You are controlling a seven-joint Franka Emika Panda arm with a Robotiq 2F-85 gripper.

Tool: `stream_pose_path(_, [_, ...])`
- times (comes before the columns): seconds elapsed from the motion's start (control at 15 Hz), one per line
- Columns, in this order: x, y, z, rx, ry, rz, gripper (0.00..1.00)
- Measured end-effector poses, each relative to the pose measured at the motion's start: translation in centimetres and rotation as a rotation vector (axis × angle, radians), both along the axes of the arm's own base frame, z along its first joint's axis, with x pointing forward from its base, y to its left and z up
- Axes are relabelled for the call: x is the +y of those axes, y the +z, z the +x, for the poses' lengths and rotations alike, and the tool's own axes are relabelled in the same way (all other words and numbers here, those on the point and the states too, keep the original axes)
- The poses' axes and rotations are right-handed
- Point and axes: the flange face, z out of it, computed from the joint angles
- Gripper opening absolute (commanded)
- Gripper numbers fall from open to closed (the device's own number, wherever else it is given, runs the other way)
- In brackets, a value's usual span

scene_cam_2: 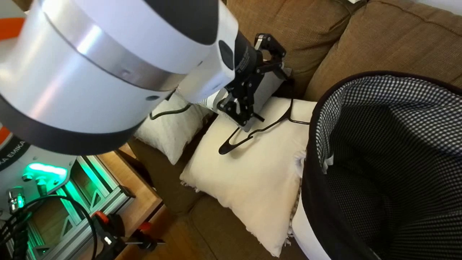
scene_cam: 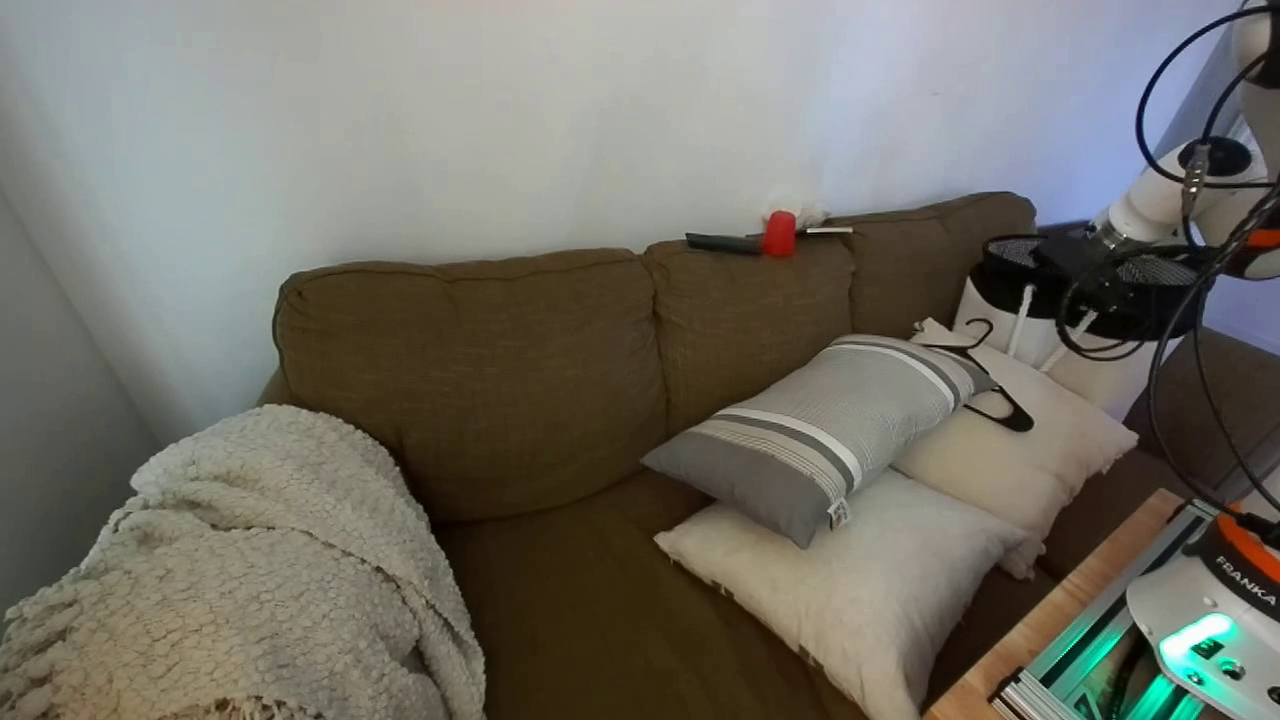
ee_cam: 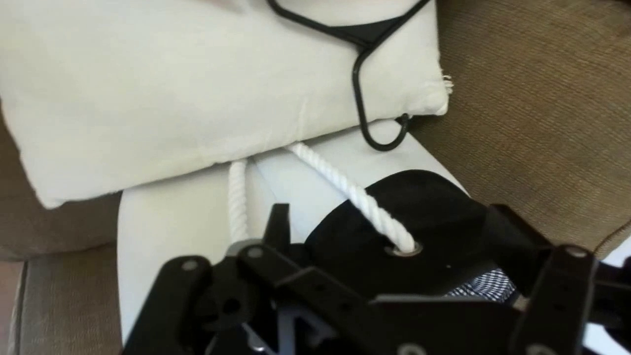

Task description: Unlock the black coat hanger from the laundry basket and put it on the white pillow

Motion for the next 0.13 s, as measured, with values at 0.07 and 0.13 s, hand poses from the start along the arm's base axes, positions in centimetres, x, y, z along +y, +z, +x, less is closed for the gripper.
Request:
stream_pose_path(0.07, [0.81,-0.08,-0.71,0.040,0.034,-0.042,1.00])
stream_pose_path(0.13, [1.80,0.00,-1.24,0.073,0.073,-0.079,1.00])
